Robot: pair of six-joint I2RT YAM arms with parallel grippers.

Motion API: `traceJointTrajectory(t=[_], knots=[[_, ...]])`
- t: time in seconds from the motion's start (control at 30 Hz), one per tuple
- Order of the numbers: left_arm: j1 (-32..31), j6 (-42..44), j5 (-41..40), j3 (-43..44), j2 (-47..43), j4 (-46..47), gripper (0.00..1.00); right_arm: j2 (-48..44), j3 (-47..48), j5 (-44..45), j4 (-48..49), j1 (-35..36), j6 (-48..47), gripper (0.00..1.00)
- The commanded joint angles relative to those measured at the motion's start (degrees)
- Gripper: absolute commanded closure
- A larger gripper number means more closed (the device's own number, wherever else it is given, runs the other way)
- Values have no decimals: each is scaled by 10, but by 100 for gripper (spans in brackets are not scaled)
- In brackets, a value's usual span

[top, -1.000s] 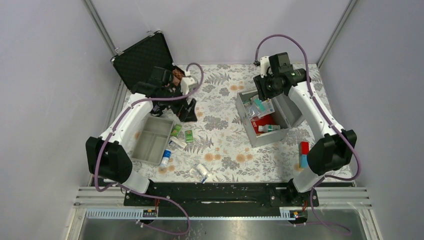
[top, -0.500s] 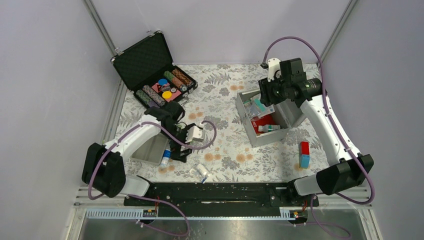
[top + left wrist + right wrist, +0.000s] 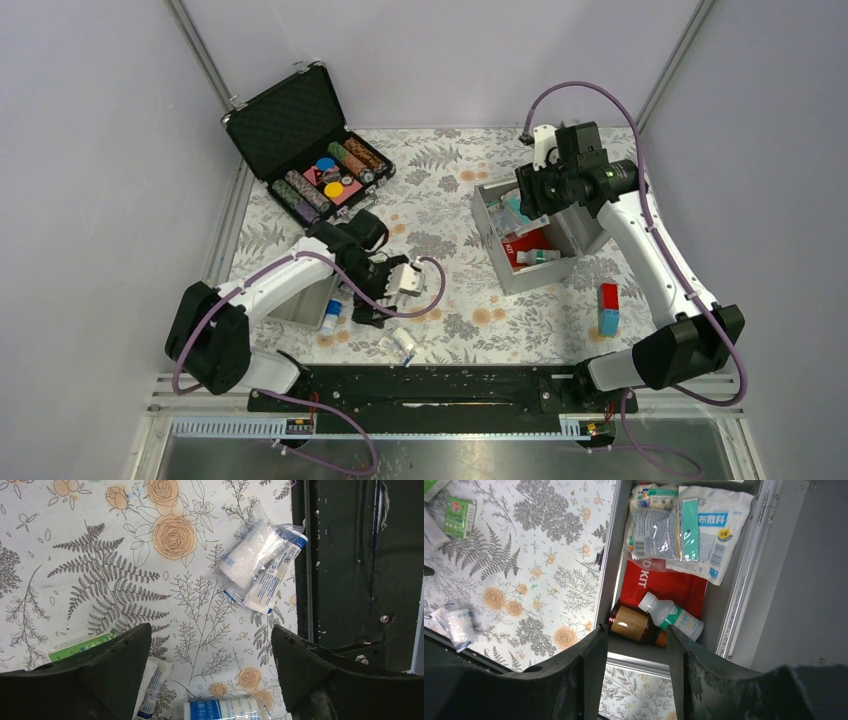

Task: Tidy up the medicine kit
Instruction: Pick up the medicine box compartment at the center of the board.

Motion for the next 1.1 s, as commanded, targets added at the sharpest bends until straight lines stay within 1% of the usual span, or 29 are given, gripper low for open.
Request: traceJointTrajectory(t=[0.0,0.1,0.17,0.23,0.27,0.33,0.47,0.53,0.63,0.67,0.73,0.83,0.87,0.97,1.07], knots=[[-5,-51,-37,-4,-3,54,12,-20,-16,-10,-23,1,-10,46],[12,-125,-102,1,-7,114,12,-37,-46,-5,-36,1,-19,47],[37,-205,-141,9,-11,152,14,-49,-63,-11,-41,2,-18,47],[65,-290,-184,26,-8,169,16,-59,-79,-14,-41,2,-17,47],[81,-332,-208,35,-4,168,18,-63,-83,-16,-41,1,-17,47],[127,-394,-228,50,4,148,20,-64,-88,-16,-40,1,-16,47],[220,-470,-273,56,20,107,27,-53,-76,-17,-41,1,-18,47],[253,-493,-290,48,26,82,29,-43,-64,-16,-40,1,-18,47],[284,-516,-305,28,32,60,34,-25,-47,-16,-40,1,-18,47],[291,-523,-310,21,34,57,35,-21,-43,-15,-40,1,-18,47],[303,-529,-323,13,41,53,41,-13,-35,-15,-40,1,-18,47],[315,-525,-339,12,66,57,45,-3,-29,-17,-37,1,-16,47],[319,-522,-341,12,78,54,49,1,-26,-19,-36,1,-15,47],[329,-500,-348,4,105,62,66,14,-14,-22,-35,1,-13,47],[334,-477,-363,-10,103,79,83,25,0,-23,-34,1,-13,47]])
